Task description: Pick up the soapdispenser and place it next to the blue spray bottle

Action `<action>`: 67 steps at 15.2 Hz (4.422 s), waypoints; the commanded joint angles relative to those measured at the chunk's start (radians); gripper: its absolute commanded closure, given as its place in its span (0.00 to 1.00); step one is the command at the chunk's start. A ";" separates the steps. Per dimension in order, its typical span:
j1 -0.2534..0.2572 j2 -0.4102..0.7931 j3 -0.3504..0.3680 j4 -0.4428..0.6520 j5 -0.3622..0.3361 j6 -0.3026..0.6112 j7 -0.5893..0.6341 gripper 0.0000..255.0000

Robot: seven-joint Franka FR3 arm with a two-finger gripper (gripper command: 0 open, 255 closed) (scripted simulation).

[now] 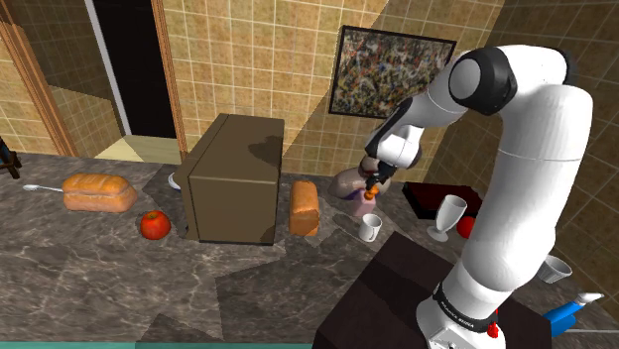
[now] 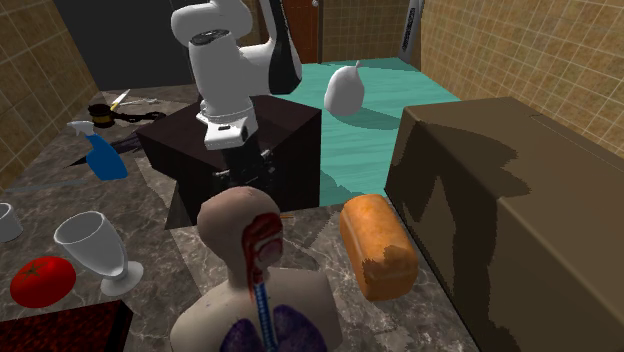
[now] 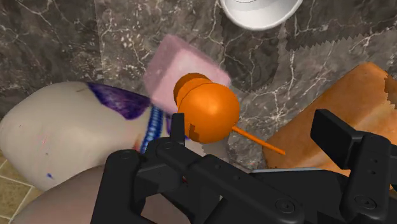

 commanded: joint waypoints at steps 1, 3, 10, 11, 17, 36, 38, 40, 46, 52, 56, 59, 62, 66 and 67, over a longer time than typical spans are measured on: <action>-0.078 0.075 0.060 0.059 0.102 0.016 -0.100 0.00; -0.093 0.093 0.078 0.069 0.120 0.024 -0.115 0.00; -0.164 0.193 0.167 0.127 0.213 0.068 -0.192 0.00; -0.164 0.193 0.167 0.127 0.213 0.068 -0.192 0.00; -0.164 0.193 0.167 0.127 0.213 0.068 -0.192 0.00; -0.059 0.076 0.035 0.086 0.067 -0.012 -0.063 1.00; -0.037 0.051 0.007 0.080 0.031 -0.030 -0.033 1.00; -0.016 0.025 -0.019 0.074 -0.007 -0.048 -0.002 1.00; 0.037 -0.052 -0.092 0.064 -0.125 -0.104 0.091 1.00; 0.075 -0.128 -0.145 0.065 -0.244 -0.164 0.183 1.00; 0.089 -0.178 -0.168 0.072 -0.318 -0.208 0.240 1.00; 0.095 -0.213 -0.178 0.081 -0.369 -0.243 0.278 1.00; 0.098 -0.247 -0.184 0.092 -0.414 -0.279 0.313 1.00; 0.098 -0.289 -0.186 0.110 -0.465 -0.329 0.352 1.00; 0.098 -0.299 -0.185 0.115 -0.477 -0.342 0.361 1.00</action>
